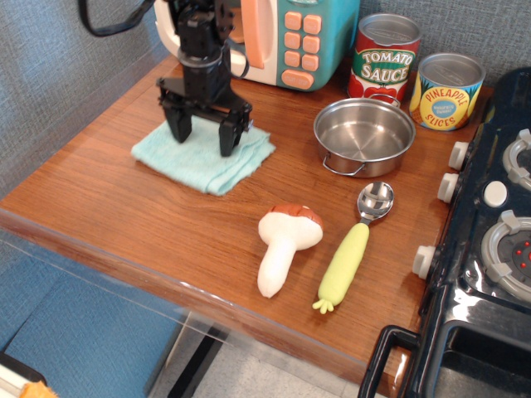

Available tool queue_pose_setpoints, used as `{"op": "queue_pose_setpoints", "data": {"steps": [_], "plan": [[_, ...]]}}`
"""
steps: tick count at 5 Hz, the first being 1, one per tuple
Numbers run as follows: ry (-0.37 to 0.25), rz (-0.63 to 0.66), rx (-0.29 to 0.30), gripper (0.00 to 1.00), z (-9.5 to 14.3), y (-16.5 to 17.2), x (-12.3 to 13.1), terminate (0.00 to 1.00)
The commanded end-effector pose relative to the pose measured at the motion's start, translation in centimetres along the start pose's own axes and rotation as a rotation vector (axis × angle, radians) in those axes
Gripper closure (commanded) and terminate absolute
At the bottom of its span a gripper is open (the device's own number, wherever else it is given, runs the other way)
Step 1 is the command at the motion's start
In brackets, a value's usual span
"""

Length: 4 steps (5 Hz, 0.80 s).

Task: Move the cloth to the table's bottom edge, left of mushroom.

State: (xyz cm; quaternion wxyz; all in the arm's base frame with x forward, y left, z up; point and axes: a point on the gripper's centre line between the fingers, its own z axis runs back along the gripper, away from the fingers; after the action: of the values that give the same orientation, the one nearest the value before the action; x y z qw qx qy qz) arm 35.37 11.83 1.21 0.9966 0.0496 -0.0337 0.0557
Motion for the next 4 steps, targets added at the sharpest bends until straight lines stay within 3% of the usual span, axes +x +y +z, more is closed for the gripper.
{"op": "queue_pose_setpoints", "data": {"steps": [1, 2, 3, 4], "plan": [[0.02, 0.029, 0.033, 0.0, 1.4, 1.7, -5.6, 0.0], [0.067, 0.043, 0.053, 0.0, 0.9, 2.2, -8.6, 0.0], [0.063, 0.077, 0.055, 0.0, 1.1, 2.7, -9.3, 0.0], [0.007, 0.071, 0.018, 0.0, 2.3, 2.4, -8.4, 0.0]]}}
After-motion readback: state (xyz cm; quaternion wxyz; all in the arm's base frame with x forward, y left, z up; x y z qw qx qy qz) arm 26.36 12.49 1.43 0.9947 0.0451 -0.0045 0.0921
